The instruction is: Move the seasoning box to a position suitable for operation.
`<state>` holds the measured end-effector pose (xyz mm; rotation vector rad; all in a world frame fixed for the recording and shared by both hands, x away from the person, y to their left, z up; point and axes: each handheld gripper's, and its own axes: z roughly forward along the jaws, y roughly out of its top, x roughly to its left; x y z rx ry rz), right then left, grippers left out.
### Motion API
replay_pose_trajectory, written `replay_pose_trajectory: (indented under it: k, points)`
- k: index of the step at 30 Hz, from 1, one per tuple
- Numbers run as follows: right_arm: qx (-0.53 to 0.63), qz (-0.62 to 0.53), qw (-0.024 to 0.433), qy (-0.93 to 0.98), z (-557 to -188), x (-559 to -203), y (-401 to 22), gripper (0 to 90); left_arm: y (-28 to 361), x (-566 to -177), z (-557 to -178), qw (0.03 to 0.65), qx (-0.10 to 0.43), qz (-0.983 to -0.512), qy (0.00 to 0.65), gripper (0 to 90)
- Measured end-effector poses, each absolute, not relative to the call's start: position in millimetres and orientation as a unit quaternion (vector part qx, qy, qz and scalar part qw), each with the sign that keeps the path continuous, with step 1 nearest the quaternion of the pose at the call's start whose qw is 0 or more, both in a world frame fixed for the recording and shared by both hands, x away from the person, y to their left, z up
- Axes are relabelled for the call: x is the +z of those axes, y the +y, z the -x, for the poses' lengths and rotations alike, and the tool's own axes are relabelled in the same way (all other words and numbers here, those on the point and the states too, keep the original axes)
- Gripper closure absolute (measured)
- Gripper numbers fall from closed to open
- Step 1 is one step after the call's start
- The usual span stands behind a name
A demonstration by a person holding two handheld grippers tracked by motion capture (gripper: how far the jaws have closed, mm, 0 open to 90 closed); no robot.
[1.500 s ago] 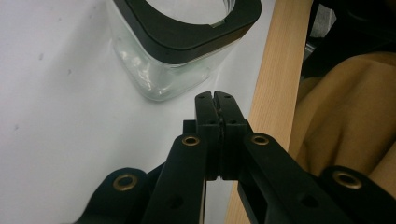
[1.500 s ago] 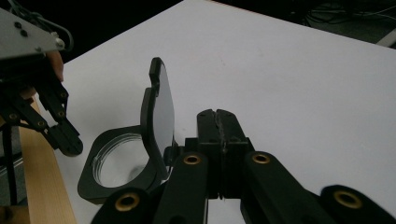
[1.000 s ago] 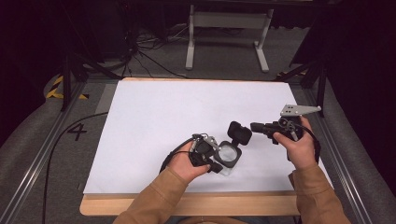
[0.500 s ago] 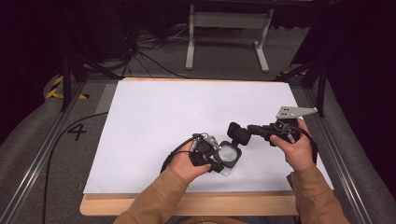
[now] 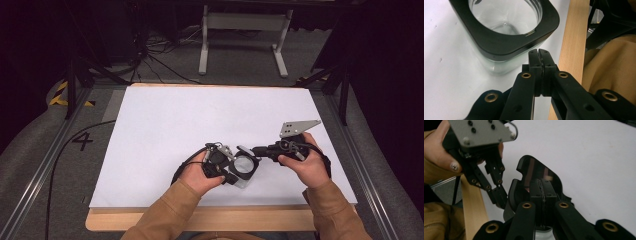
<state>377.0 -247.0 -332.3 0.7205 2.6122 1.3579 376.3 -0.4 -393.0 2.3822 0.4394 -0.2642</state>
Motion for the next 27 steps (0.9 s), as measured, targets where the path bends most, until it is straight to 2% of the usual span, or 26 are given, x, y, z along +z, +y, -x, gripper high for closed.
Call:
replay_pose_trajectory:
  k: [13,17,22,27]
  points:
    - [0.389,-0.229,0.021,0.892,-380,-355,-229,90.0,11,-389,-379,0.346,-0.112,-0.914,0.181,90.0]
    - [0.388,-0.227,0.027,0.893,-380,-354,-230,90.0,12,-388,-379,0.350,-0.109,-0.912,0.184,90.0]
    - [0.397,-0.237,0.032,0.886,-381,-344,-250,90.0,26,-380,-382,0.361,-0.095,-0.907,0.195,90.0]
    - [0.342,-0.276,0.024,0.898,-390,-349,-280,90.0,44,-375,-389,0.377,-0.083,-0.897,0.217,90.0]
